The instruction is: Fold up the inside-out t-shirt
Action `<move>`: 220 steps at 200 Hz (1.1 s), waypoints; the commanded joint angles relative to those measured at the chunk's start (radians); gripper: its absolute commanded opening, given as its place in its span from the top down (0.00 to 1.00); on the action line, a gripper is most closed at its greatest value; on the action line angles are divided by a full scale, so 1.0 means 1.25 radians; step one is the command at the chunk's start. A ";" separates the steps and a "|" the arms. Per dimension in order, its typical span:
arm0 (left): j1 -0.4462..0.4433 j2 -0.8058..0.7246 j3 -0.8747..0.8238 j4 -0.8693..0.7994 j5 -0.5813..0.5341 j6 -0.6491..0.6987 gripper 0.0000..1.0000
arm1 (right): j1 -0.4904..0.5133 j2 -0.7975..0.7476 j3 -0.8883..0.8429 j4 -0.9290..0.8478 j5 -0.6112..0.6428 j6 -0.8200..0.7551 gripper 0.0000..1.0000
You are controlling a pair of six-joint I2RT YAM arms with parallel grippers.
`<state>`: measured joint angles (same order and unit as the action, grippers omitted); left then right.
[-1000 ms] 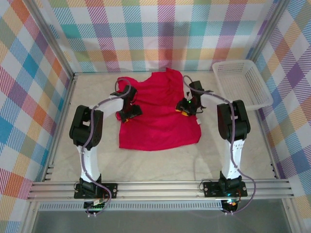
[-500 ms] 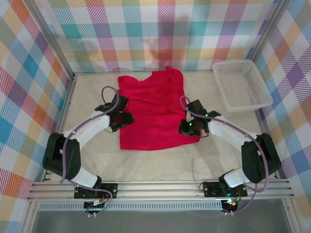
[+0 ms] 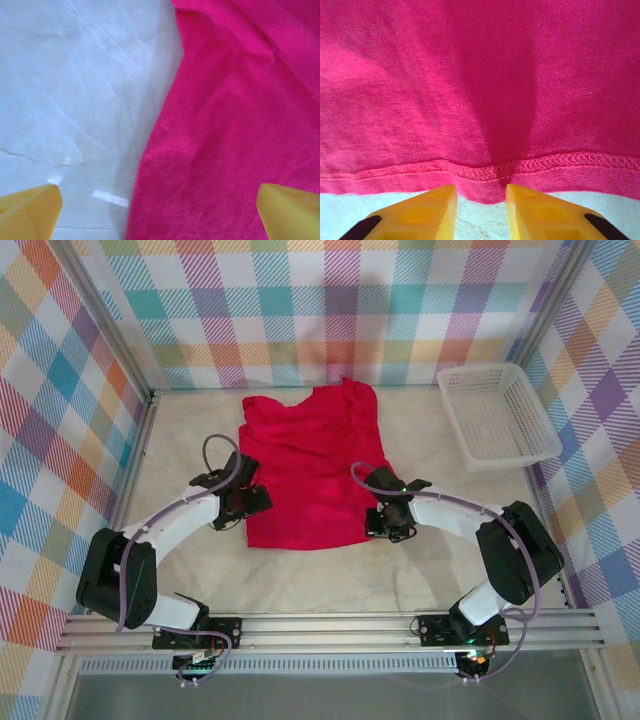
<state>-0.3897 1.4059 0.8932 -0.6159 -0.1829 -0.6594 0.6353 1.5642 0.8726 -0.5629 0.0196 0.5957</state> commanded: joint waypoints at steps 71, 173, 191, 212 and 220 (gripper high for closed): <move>0.001 -0.089 0.050 0.034 0.026 0.100 0.08 | 0.011 0.001 0.023 -0.032 0.030 0.028 0.91; -0.143 -0.137 -0.026 0.223 0.122 0.227 0.24 | 0.011 -0.109 0.149 -0.144 0.042 0.005 1.00; -0.195 -0.156 -0.094 0.384 0.187 0.267 0.24 | 0.009 -0.122 0.187 -0.148 0.048 0.001 1.00; -0.266 -0.171 -0.157 0.512 0.207 0.322 0.17 | 0.003 -0.114 0.227 -0.145 0.048 -0.004 1.00; -0.294 -0.171 -0.168 0.537 0.197 0.348 0.16 | -0.002 -0.108 0.241 -0.144 0.047 -0.006 1.00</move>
<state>-0.6750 1.2209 0.7357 -0.1780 0.0078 -0.3485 0.6418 1.4273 1.1221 -0.7189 0.0681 0.6121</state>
